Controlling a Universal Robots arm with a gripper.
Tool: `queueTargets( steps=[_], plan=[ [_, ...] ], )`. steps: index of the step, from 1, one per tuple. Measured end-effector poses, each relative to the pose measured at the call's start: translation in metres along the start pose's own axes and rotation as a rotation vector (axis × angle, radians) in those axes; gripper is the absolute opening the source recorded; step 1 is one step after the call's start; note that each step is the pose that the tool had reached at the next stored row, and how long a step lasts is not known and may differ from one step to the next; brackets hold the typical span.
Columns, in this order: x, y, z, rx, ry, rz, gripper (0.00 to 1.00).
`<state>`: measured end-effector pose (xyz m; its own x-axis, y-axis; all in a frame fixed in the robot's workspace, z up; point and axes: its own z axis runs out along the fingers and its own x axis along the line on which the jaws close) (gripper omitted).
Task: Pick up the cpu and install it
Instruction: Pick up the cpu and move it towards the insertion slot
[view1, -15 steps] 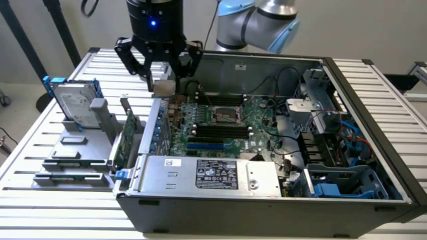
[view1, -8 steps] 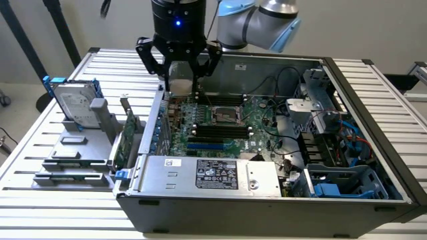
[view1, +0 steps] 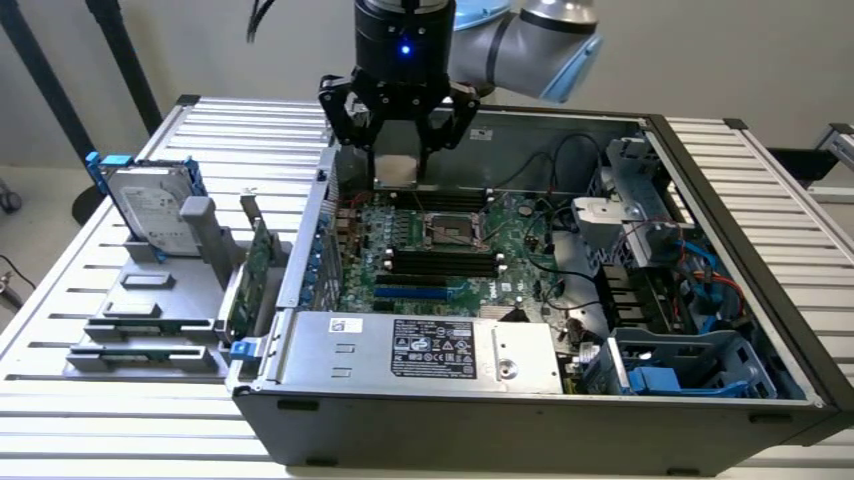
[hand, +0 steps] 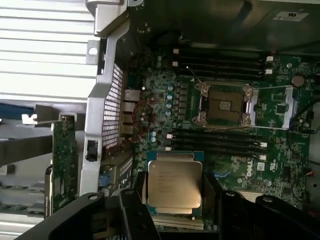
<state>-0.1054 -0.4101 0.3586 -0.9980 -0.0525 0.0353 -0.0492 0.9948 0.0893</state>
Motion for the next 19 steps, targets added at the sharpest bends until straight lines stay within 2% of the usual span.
queueTargets(
  steps=[10, 19],
  plan=[
    [-0.033, 0.0263, 0.0186, 0.0002, 0.0000, 0.000, 0.54],
    [-0.053, 0.0408, 0.0348, 0.0001, -0.0001, 0.000, 0.54]
  ],
)
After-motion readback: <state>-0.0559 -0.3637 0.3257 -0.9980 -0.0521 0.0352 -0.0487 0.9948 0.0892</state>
